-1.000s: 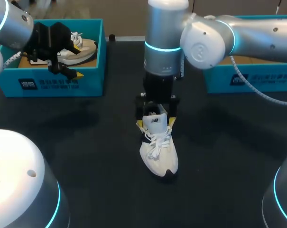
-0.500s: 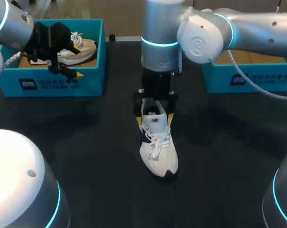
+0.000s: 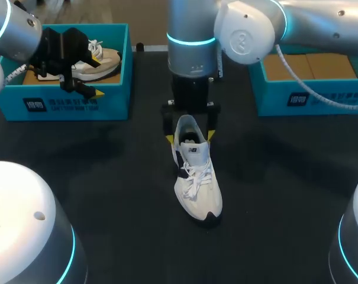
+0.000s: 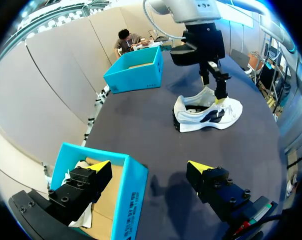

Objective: Take the shoe out of the shoebox, open the shoe tongue, remove and reinsert the insole, then place the shoe into the shoebox

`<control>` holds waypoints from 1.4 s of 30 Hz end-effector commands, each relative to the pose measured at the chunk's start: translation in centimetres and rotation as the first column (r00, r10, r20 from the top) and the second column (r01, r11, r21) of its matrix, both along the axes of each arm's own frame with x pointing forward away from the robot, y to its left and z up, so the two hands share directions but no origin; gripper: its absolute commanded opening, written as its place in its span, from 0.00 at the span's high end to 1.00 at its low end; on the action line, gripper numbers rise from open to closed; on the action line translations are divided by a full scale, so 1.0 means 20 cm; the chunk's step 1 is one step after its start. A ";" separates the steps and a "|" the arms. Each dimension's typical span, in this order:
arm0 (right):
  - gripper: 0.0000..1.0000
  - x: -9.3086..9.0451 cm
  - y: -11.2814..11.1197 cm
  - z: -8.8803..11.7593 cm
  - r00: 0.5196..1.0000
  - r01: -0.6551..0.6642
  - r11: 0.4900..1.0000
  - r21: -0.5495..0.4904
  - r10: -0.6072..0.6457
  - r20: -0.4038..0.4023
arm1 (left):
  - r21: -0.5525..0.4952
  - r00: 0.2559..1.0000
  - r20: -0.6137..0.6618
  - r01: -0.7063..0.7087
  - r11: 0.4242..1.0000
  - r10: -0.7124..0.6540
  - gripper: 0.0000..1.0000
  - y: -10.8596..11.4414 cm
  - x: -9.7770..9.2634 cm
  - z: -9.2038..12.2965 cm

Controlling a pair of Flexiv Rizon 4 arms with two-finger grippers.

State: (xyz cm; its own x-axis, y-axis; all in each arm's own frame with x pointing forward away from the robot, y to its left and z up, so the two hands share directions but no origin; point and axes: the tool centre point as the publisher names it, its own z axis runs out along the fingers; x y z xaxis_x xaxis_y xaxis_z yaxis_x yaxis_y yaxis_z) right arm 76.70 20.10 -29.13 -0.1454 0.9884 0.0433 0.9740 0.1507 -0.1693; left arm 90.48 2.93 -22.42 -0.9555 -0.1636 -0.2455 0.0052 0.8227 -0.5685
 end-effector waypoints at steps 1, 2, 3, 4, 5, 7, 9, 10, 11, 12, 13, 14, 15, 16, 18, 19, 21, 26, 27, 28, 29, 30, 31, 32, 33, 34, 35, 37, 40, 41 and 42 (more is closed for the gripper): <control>0.00 -0.06 -0.03 0.10 0.999 0.017 1.000 -0.014 -0.016 0.037 | 0.004 1.000 0.000 -0.002 1.000 0.002 0.00 0.00 0.00 0.00; 0.00 -0.08 -0.03 0.12 0.999 0.028 0.999 -0.025 -0.027 0.047 | 0.004 1.000 0.000 -0.002 1.000 0.002 0.00 0.00 0.00 0.00; 0.00 -0.10 -0.04 0.14 0.998 0.037 0.999 -0.031 -0.035 0.049 | 0.004 1.000 0.000 -0.002 1.000 0.002 0.00 0.00 0.00 0.00; 0.00 -0.12 -0.05 0.15 0.998 0.046 0.998 -0.033 -0.045 0.054 | 0.004 1.000 0.000 -0.002 1.000 0.002 0.00 0.00 0.00 0.00; 0.00 -0.14 -0.05 0.15 0.997 0.056 0.998 -0.039 -0.054 0.050 | 0.004 1.000 0.000 -0.002 1.000 0.002 0.00 0.00 0.00 0.00; 0.00 -0.17 -0.05 0.16 0.996 0.072 0.997 -0.040 -0.070 0.049 | 0.004 1.000 0.000 -0.002 1.000 0.002 0.00 0.00 0.00 0.00; 0.00 -0.21 -0.06 0.16 0.995 0.092 0.995 -0.038 -0.090 0.042 | 0.004 1.000 0.000 -0.002 1.000 0.002 0.00 0.00 0.00 0.00; 0.00 -0.22 -0.06 0.17 0.994 0.100 0.994 -0.037 -0.098 0.045 | 0.004 1.000 0.000 -0.002 1.000 0.002 0.00 0.00 0.00 0.00; 0.00 -0.24 -0.06 0.17 0.994 0.105 0.994 -0.039 -0.104 0.040 | 0.004 1.000 0.000 -0.002 1.000 0.002 0.00 0.00 0.00 0.00; 0.00 -0.26 -0.06 0.17 0.993 0.111 0.993 -0.035 -0.110 0.039 | 0.004 1.000 0.000 -0.002 1.000 0.002 0.00 0.00 0.00 0.00; 0.00 -0.26 -0.06 0.17 0.993 0.115 0.993 -0.034 -0.113 0.042 | 0.004 1.000 0.000 -0.002 1.000 0.002 0.00 0.00 0.00 0.00; 0.00 -0.28 -0.05 0.17 0.992 0.121 0.992 -0.030 -0.119 0.041 | 0.004 1.000 0.000 -0.002 1.000 0.002 0.00 0.00 0.00 0.00; 0.00 -0.29 -0.05 0.17 0.992 0.123 0.992 -0.029 -0.121 0.039 | 0.004 1.000 0.000 -0.002 1.000 0.002 0.00 0.00 0.00 0.00; 0.00 -0.30 -0.04 0.17 0.991 0.128 0.991 -0.027 -0.127 0.037 | 0.004 1.000 0.000 -0.002 1.000 0.002 0.00 0.00 0.00 0.00; 0.00 -0.32 -0.04 0.15 0.990 0.140 0.990 -0.016 -0.139 0.025 | 0.004 1.000 0.000 -0.002 1.000 0.002 0.00 0.00 0.00 0.00; 0.00 -0.34 -0.04 0.14 0.989 0.148 0.989 -0.014 -0.147 0.020 | 0.004 1.000 0.000 -0.002 1.000 0.002 0.00 0.00 0.00 0.00; 0.06 -0.35 -0.04 0.11 0.988 0.156 0.988 -0.008 -0.156 0.014 | 0.004 1.000 0.000 -0.002 1.000 0.002 0.00 0.00 0.00 0.00; 0.61 -0.37 -0.06 0.06 0.985 0.173 0.985 0.004 -0.173 -0.001 | 0.004 1.000 0.000 -0.002 1.000 0.002 0.00 0.00 0.00 0.00; 0.64 -0.38 -0.06 0.04 0.984 0.177 0.984 0.006 -0.176 -0.005 | 0.004 1.000 0.000 -0.002 1.000 0.002 0.00 0.00 0.00 0.00; 0.65 -0.38 -0.07 0.03 0.983 0.185 0.983 0.013 -0.185 -0.010 | 0.004 1.000 0.000 -0.002 1.000 0.002 0.00 0.00 0.00 0.00; 0.67 -0.38 -0.08 0.01 0.982 0.187 0.982 0.010 -0.187 -0.023 | 0.004 1.000 0.000 -0.002 1.000 0.002 0.00 0.00 0.00 0.00; 0.67 -0.38 -0.08 0.01 0.982 0.187 0.982 0.011 -0.186 -0.022 | 0.004 1.000 0.000 -0.002 1.000 0.002 0.00 0.00 0.00 0.00; 0.69 -0.38 -0.08 0.00 0.982 0.188 0.982 0.019 -0.188 -0.019 | 0.004 1.000 0.000 -0.002 1.000 0.002 0.00 0.00 0.00 0.00; 0.69 -0.39 -0.09 0.00 0.981 0.190 0.982 0.019 -0.190 -0.029 | 0.004 1.000 0.000 -0.002 1.000 0.002 0.00 0.00 0.00 0.00; 0.69 -0.39 -0.09 -0.01 0.981 0.191 0.981 0.023 -0.190 -0.030 | 0.004 1.000 0.000 -0.002 1.000 0.002 0.00 0.00 0.00 0.00; 0.69 -0.38 -0.09 -0.01 0.981 0.192 0.981 0.027 -0.191 -0.034 | 0.004 1.000 0.000 -0.002 1.000 0.002 0.00 0.00 0.00 0.00; 0.68 -0.38 -0.10 -0.02 0.981 0.193 0.981 0.028 -0.191 -0.042 | 0.004 1.000 0.000 -0.002 1.000 0.002 0.00 0.00 0.00 0.00; 0.62 -0.38 -0.09 -0.03 0.981 0.188 0.981 0.039 -0.186 -0.051 | 0.004 1.000 0.000 -0.002 1.000 0.002 0.00 0.00 0.00 0.00; 0.60 -0.37 -0.07 -0.03 0.982 0.184 0.982 0.047 -0.182 -0.055 | 0.004 1.000 0.000 -0.002 1.000 0.002 0.00 0.00 0.00 0.00; 0.58 -0.37 -0.07 -0.03 0.982 0.184 0.982 0.048 -0.181 -0.056 | 0.004 1.000 0.000 -0.002 1.000 0.002 0.00 0.00 0.00 0.00; 0.54 -0.37 -0.07 -0.02 0.982 0.184 0.982 0.049 -0.182 -0.056 | 0.004 1.000 0.000 -0.002 1.000 0.002 0.00 0.00 0.00 0.00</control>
